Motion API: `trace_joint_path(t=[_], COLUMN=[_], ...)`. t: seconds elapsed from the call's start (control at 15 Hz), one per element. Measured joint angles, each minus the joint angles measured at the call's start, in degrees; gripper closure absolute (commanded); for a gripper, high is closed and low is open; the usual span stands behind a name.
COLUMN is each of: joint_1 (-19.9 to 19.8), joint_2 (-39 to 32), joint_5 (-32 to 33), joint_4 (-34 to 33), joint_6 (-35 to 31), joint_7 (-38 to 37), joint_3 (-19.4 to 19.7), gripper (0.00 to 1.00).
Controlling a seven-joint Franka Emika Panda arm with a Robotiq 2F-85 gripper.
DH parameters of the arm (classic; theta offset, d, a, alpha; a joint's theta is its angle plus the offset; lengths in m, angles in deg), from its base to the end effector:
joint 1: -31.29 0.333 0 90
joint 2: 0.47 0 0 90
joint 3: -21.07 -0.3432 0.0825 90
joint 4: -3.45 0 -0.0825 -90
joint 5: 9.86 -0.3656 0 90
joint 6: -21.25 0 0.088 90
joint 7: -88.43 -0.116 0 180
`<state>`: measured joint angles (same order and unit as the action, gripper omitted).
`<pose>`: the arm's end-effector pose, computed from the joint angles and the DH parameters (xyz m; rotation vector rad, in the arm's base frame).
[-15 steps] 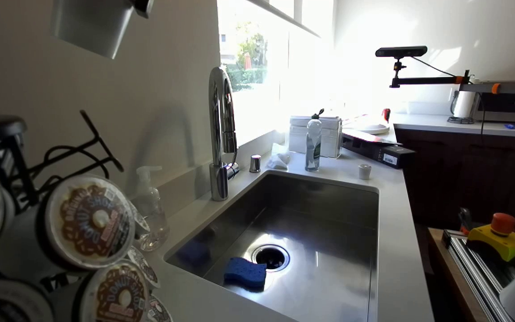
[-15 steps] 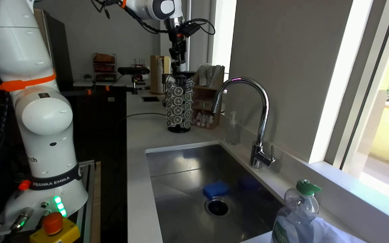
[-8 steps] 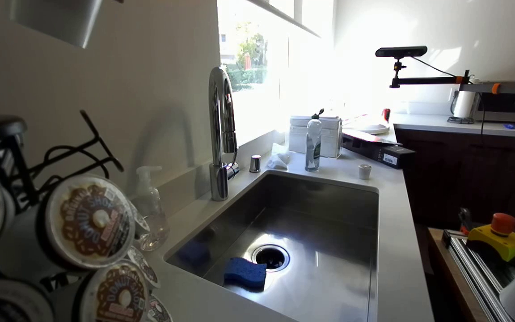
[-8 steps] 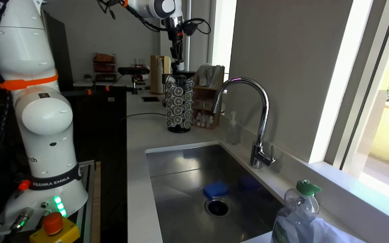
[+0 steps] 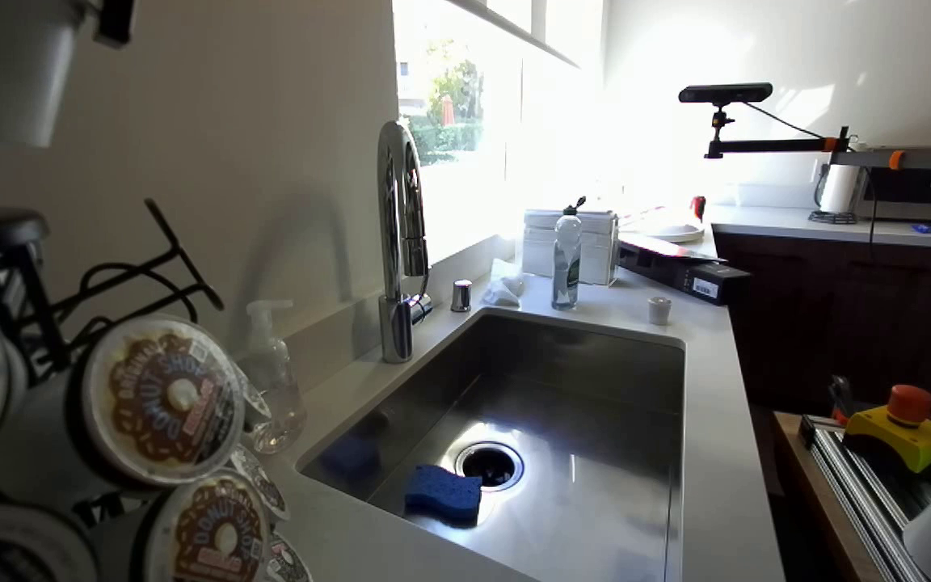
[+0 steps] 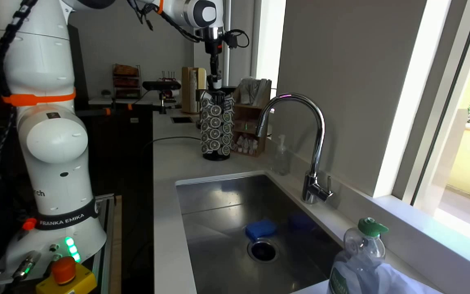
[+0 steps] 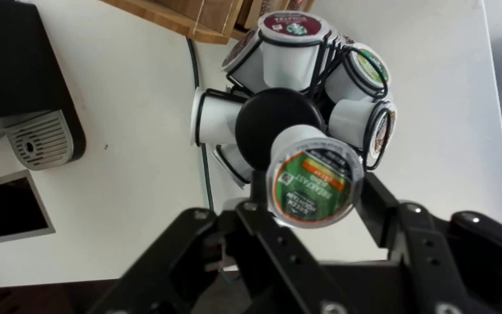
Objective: Place one coffee pod from the counter on top of the black coffee pod stand.
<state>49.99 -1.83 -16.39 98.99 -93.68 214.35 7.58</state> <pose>0.4901 0.3157 0.6299 0.6088 2.8944 0.4473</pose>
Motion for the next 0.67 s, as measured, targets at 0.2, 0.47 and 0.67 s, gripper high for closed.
trace_joint_path(t=[0.2,0.47,0.67], joint_1=[-0.04,-0.15,-0.15], joint_2=[-2.48,-5.21,-6.92], joint_5=[1.11,3.40,4.64], joint_4=[-3.18,-7.55,-10.39], joint_6=[3.24,7.97,10.15], joint_7=[3.28,6.71,8.53], joint_3=[-1.00,-1.74,-2.23], gripper=[0.71,0.71,0.71])
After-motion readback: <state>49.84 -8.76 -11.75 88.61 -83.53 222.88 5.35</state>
